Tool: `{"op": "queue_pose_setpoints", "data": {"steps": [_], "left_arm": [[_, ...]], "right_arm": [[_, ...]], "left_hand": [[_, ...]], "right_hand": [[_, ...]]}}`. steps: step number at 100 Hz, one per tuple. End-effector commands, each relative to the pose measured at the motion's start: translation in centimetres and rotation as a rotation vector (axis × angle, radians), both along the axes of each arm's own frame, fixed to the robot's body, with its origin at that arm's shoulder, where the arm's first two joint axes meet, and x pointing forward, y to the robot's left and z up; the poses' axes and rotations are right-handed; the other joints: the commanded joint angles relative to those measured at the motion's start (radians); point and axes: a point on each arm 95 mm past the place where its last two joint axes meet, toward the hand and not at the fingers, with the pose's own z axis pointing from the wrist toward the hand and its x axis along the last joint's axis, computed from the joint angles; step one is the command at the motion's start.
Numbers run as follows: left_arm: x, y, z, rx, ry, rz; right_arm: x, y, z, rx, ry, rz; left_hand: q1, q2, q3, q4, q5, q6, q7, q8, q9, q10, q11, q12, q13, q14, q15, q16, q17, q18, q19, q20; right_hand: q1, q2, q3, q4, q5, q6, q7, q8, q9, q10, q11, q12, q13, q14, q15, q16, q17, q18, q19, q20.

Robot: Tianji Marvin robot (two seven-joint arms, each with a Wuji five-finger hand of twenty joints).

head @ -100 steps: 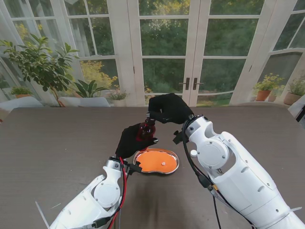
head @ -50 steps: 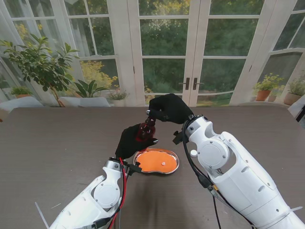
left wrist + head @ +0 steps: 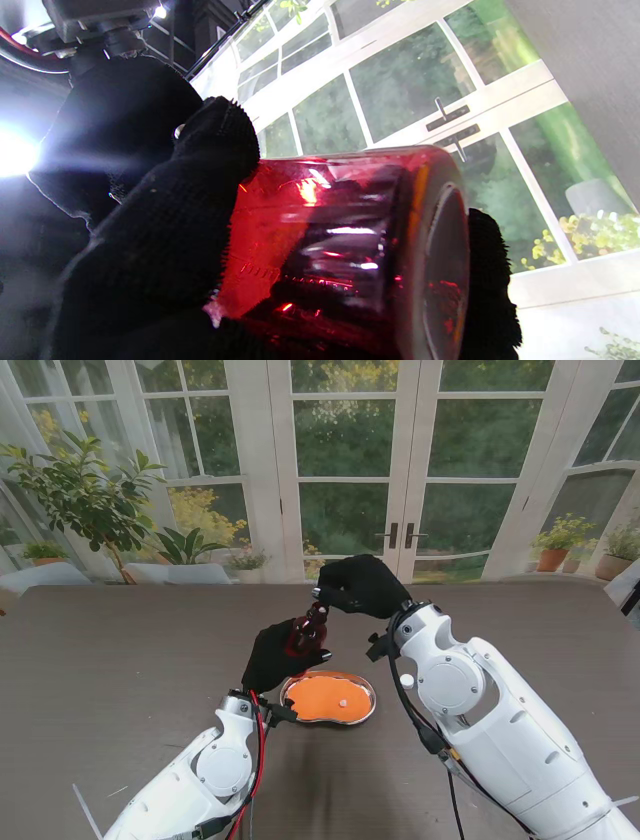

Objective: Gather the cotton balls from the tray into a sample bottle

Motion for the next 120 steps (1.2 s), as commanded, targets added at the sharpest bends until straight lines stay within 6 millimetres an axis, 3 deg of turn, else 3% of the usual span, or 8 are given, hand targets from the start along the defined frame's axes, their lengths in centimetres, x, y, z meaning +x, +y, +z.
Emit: {"op": "queue_pose_setpoints", "data": {"steps": [1,18,29,43,61,78,109,120], "left_arm": [[-0.02,-0.36,0.32,-0.002,-0.002,-0.015],[0.02,-0.45,0.34,-0.004,-0.002,-0.016],[0.05,-0.46,0.37,-0.005,-0.003,-0.015],[0.09,-0.43,0.42,-0.007,-0.006,-0.013],[0.09,-0.38,0.46,-0.010,-0.008,-0.010],[0.08,-0.37,0.46,-0.012,-0.006,-0.009],[0.12,-0.36,0.49,-0.011,-0.009,-0.012],[0.12,-0.36,0.50,-0.013,-0.010,-0.010]], "right_arm": [[-0.28,0.18,-0.03,-0.001,0.006,0.011],[-0.46,0.09,0.27,-0.005,-0.004,0.011],[-0.58,0.10,0.27,-0.027,-0.010,0.021],[-0.55,0.09,0.35,-0.074,-0.023,0.035],[-0.62,0.11,0.37,-0.093,-0.007,0.066],[-0.68,0.02,0.56,-0.103,-0.006,0.096],[-0.69,0.13,0.87,-0.096,0.012,0.119],[-0.75,0.15,0.79,-0.101,0.008,0.132]], "left_hand": [[0.162,0.226,0.306,-0.014,0.178,-0.373,0.120,0.013,0.081,-0.182,0.016,-0.001,0.015,-0.072,0.014,-0.001,-0.014,-0.067,0.040,0.006],[0.160,0.225,0.307,-0.014,0.178,-0.372,0.120,0.013,0.081,-0.184,0.016,-0.001,0.015,-0.072,0.014,-0.001,-0.012,-0.069,0.041,0.006],[0.161,0.225,0.307,-0.015,0.178,-0.370,0.120,0.013,0.082,-0.182,0.016,-0.001,0.015,-0.070,0.014,-0.001,-0.013,-0.069,0.041,0.006],[0.160,0.224,0.308,-0.015,0.179,-0.370,0.121,0.013,0.082,-0.183,0.016,-0.001,0.017,-0.072,0.015,-0.001,-0.012,-0.068,0.041,0.006],[0.159,0.224,0.307,-0.016,0.178,-0.370,0.120,0.013,0.082,-0.184,0.016,-0.001,0.017,-0.071,0.015,-0.001,-0.011,-0.069,0.042,0.006],[0.160,0.225,0.307,-0.015,0.178,-0.369,0.120,0.013,0.082,-0.182,0.017,-0.001,0.016,-0.071,0.015,-0.001,-0.011,-0.069,0.042,0.006],[0.161,0.225,0.306,-0.015,0.177,-0.370,0.120,0.013,0.082,-0.182,0.017,-0.001,0.016,-0.071,0.014,-0.002,-0.011,-0.066,0.042,0.006],[0.161,0.225,0.307,-0.015,0.177,-0.368,0.120,0.013,0.081,-0.181,0.016,-0.002,0.017,-0.070,0.015,-0.001,-0.011,-0.067,0.042,0.006]], "right_hand": [[-0.014,0.034,-0.012,-0.008,-0.010,0.034,0.023,-0.013,0.000,0.027,-0.001,-0.008,0.015,0.001,-0.004,-0.012,-0.009,0.022,0.042,0.029],[-0.011,0.026,-0.014,-0.007,-0.014,0.032,0.024,-0.013,-0.002,0.024,0.000,-0.009,0.016,-0.002,-0.005,-0.013,-0.008,0.019,0.044,0.028],[0.002,-0.021,-0.011,-0.013,-0.019,0.015,0.029,-0.018,-0.003,0.015,0.002,-0.010,0.016,-0.012,-0.008,-0.015,-0.008,0.016,0.043,0.026],[0.093,-0.247,-0.008,-0.069,-0.088,-0.029,0.104,-0.051,-0.022,-0.006,0.016,-0.003,0.018,-0.038,-0.020,-0.018,-0.007,0.000,0.036,0.017],[0.106,-0.340,0.024,-0.081,-0.127,-0.021,0.158,-0.039,-0.044,-0.020,0.056,0.021,0.018,-0.044,-0.028,-0.020,-0.017,-0.006,0.026,0.013],[0.132,-0.542,0.131,-0.122,-0.148,-0.032,0.204,-0.010,-0.061,-0.032,0.081,0.059,0.018,-0.049,-0.046,-0.023,-0.025,-0.011,0.016,0.018],[0.139,-0.526,0.207,-0.096,-0.121,-0.023,0.267,0.044,-0.035,-0.029,0.104,0.104,0.019,-0.048,-0.011,-0.006,-0.019,-0.007,0.011,0.021],[0.162,-0.576,0.215,-0.102,-0.092,-0.032,0.285,0.046,-0.013,-0.038,0.123,0.131,0.020,-0.053,0.016,0.002,-0.008,-0.010,0.010,0.021]]}}
